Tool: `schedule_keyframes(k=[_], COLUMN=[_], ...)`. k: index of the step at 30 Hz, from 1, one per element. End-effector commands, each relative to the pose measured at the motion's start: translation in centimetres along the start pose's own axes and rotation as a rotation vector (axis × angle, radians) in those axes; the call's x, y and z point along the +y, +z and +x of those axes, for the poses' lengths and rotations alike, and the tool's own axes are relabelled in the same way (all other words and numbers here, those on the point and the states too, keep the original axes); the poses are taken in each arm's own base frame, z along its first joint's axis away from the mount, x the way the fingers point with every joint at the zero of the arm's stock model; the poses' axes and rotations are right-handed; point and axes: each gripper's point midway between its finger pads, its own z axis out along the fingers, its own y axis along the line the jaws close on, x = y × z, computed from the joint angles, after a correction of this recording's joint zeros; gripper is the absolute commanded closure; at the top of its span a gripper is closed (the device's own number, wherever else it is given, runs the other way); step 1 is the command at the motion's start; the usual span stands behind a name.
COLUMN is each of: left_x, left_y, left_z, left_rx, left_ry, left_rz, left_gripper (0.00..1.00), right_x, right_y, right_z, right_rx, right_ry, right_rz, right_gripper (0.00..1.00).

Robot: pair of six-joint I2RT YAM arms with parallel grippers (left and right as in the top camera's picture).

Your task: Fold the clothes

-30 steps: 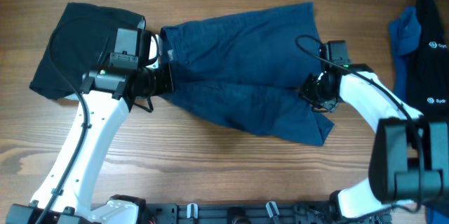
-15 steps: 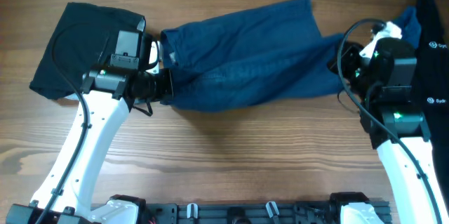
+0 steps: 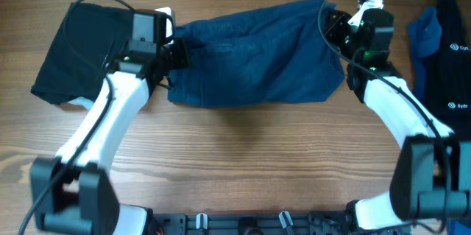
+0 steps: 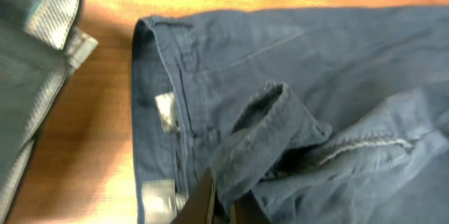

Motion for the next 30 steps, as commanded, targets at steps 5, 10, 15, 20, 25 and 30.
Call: schedule_keyframes(k=[5, 10, 15, 20, 25, 30], left_x=[3.3, 4.3, 3.1, 3.9, 5.1, 5.5], left_y=[7.1, 7.0, 4.4, 4.5, 6.7, 9.0], left_z=[1.1, -1.3, -4.8, -6.2, -6.6, -5.6], left_rx=[0.015, -0.097, -0.227, -0.280, -0.310, -0.287], left_ry=[-0.030, -0.089, -0.167, -0.185, -0.238, -0.242], left_rz=[-0.157, -0.204, -0.156, -0.160, -0.159, -0.160], left_gripper=[0.91, 0.96, 0.96, 0.96, 0.73, 0.24], right_x=[-2.5, -2.6, -1.5, -1.7, -2.6, -4.1], right_y=[4.3, 5.0, 4.9, 4.9, 5.6, 6.5], right_z=[2.8, 3.0, 1.7, 0.4, 0.8, 2.0], right_rx=[0.021, 0.008, -0.041, -0.094, -0.108, -0.090], right_ry=[0.014, 0.007, -0.003, 0.000, 0.001, 0.003], right_rz=[-0.016, -0.035, -0.086, -0.066, -0.047, -0.024], right_gripper=[0.96, 0.96, 0.96, 0.96, 0.96, 0.96])
